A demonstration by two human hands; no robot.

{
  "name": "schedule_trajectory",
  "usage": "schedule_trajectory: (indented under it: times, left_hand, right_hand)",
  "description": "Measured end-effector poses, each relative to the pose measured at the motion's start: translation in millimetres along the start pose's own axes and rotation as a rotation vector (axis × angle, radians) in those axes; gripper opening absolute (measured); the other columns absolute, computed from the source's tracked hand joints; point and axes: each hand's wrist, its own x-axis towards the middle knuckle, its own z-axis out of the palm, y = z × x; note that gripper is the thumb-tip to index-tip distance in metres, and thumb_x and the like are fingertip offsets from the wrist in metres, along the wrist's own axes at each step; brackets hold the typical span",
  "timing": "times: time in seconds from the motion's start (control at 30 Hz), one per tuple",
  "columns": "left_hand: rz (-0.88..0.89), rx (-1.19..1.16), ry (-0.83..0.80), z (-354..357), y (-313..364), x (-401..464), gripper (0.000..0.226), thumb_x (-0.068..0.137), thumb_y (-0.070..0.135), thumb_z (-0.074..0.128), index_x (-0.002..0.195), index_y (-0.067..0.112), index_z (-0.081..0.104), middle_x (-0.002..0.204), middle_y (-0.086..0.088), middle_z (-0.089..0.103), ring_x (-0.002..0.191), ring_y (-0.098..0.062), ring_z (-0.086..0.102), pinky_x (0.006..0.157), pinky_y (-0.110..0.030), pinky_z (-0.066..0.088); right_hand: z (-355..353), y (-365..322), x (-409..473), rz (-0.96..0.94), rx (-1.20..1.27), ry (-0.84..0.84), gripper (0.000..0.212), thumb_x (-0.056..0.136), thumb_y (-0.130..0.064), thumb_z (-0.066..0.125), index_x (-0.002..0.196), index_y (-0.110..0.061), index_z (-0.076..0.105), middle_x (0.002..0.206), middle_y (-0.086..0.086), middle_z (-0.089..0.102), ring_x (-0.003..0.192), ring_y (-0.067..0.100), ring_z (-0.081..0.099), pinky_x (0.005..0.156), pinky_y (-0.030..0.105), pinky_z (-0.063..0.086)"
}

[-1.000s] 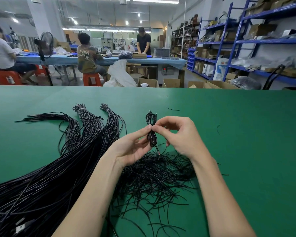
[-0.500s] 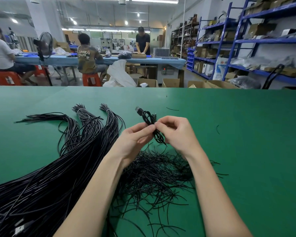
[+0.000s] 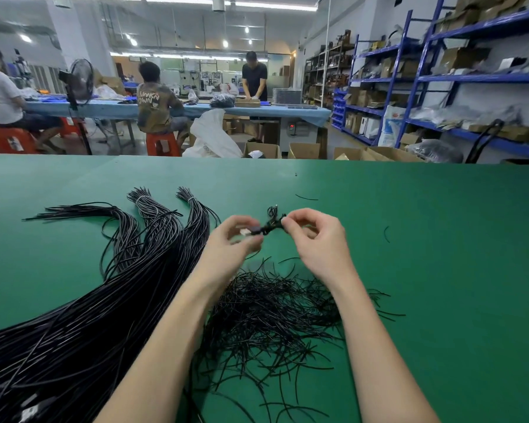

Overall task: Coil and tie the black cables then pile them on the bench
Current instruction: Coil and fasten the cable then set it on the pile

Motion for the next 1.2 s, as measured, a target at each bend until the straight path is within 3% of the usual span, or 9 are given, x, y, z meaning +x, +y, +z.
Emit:
schedule_trajectory:
  times: [0.1, 0.23, 0.37, 0.5, 0.6, 0.73, 0.83, 1.07, 1.2]
  left_hand:
    - [-0.335, -0.38, -0.19, -8.2, 3.1, 0.4, 0.03, 0.084, 0.027, 0.071, 0.102, 0.003, 0.071, 0.103, -0.011, 0.075, 0.081, -0.013, 0.073, 0.072, -0.022, 0.057]
    - [-0.307, -0.301, -0.267, -6.6, 5.7, -0.8, 0.022, 0.079, 0.024, 0.075, 0.096, 0.01, 0.079, 0.097, -0.002, 0.077, 0.079, -0.006, 0.069, 0.077, -0.019, 0.049]
    - [-0.358, -0.413, -0.242, -8.9, 5.5, 1.9, 0.039, 0.073, 0.011, 0.078, 0.11, 0.001, 0.073, 0.09, -0.003, 0.074, 0.068, -0.007, 0.065, 0.066, -0.015, 0.055]
    - [-0.301, -0.375, -0.219, -8.0, 4.9, 2.0, 0.046, 0.064, 0.012, 0.083, 0.108, 0.0, 0.073, 0.09, -0.004, 0.073, 0.071, -0.008, 0.065, 0.072, -0.016, 0.055]
    - [-0.101, -0.128, -0.145, -9.0, 3.5, 1.2, 0.045, 0.065, 0.023, 0.086, 0.106, 0.008, 0.075, 0.091, 0.0, 0.077, 0.077, -0.005, 0.068, 0.073, -0.018, 0.051]
    - [0.229, 0.178, -0.169, -9.2, -0.3, -1.0, 0.015, 0.083, 0.023, 0.082, 0.097, 0.029, 0.08, 0.096, 0.004, 0.079, 0.092, -0.008, 0.072, 0.079, -0.017, 0.053]
    - [0.228, 0.191, -0.18, -8.3, 1.2, -2.2, 0.014, 0.082, 0.024, 0.082, 0.096, 0.027, 0.08, 0.093, 0.004, 0.078, 0.084, -0.006, 0.07, 0.074, -0.016, 0.052]
    - [-0.126, -0.277, -0.332, -12.8, 5.4, -2.8, 0.046, 0.08, 0.012, 0.072, 0.119, -0.011, 0.064, 0.088, -0.005, 0.073, 0.072, -0.01, 0.065, 0.068, -0.017, 0.052]
    - [-0.168, -0.257, -0.39, -13.7, 7.7, -4.8, 0.034, 0.079, 0.014, 0.075, 0.109, -0.001, 0.07, 0.08, 0.001, 0.071, 0.067, -0.007, 0.061, 0.067, -0.015, 0.05]
  right_hand:
    - [-1.0, 2.2, -2.3, -0.15, -0.02, -0.022, 0.015, 0.093, -0.026, 0.075, 0.08, -0.031, 0.071, 0.072, -0.01, 0.069, 0.058, 0.005, 0.046, 0.056, 0.016, 0.042]
    - [-1.5, 6.0, -5.0, -0.168, -0.068, -0.073, 0.013, 0.09, -0.027, 0.078, 0.08, -0.033, 0.073, 0.077, -0.019, 0.07, 0.059, 0.005, 0.048, 0.057, 0.011, 0.039]
    - [-8.9, 0.8, -3.6, -0.241, -0.174, -0.071, 0.015, 0.086, -0.035, 0.08, 0.077, -0.043, 0.072, 0.084, -0.029, 0.071, 0.06, 0.012, 0.056, 0.061, 0.012, 0.048]
    - [-5.9, -3.2, -5.6, -0.208, -0.184, -0.047, 0.014, 0.086, -0.034, 0.08, 0.074, -0.038, 0.075, 0.074, -0.016, 0.073, 0.061, 0.013, 0.056, 0.058, 0.013, 0.045]
    - [-0.9, -7.3, -6.3, -0.047, -0.15, -0.047, 0.016, 0.087, -0.031, 0.079, 0.071, -0.029, 0.077, 0.068, 0.004, 0.071, 0.058, 0.014, 0.053, 0.059, 0.024, 0.046]
    - [-3.5, -11.9, 0.0, 0.412, 0.227, -0.145, 0.01, 0.09, -0.013, 0.073, 0.082, -0.01, 0.078, 0.064, -0.002, 0.064, 0.051, 0.004, 0.042, 0.045, 0.016, 0.029]
    - [-8.6, -6.7, -0.3, 0.592, 0.516, -0.256, 0.01, 0.092, -0.008, 0.068, 0.097, -0.004, 0.076, 0.069, -0.001, 0.062, 0.049, 0.003, 0.036, 0.035, 0.012, 0.02]
    - [-22.4, 2.6, -5.3, 0.255, 0.467, -0.401, 0.025, 0.073, -0.032, 0.083, 0.096, -0.025, 0.08, 0.099, 0.001, 0.078, 0.057, 0.004, 0.05, 0.044, 0.012, 0.034]
    - [-26.7, -0.6, -7.3, 0.11, 0.378, -0.409, 0.021, 0.072, -0.03, 0.083, 0.092, -0.026, 0.082, 0.092, -0.001, 0.077, 0.056, 0.005, 0.052, 0.045, 0.015, 0.036]
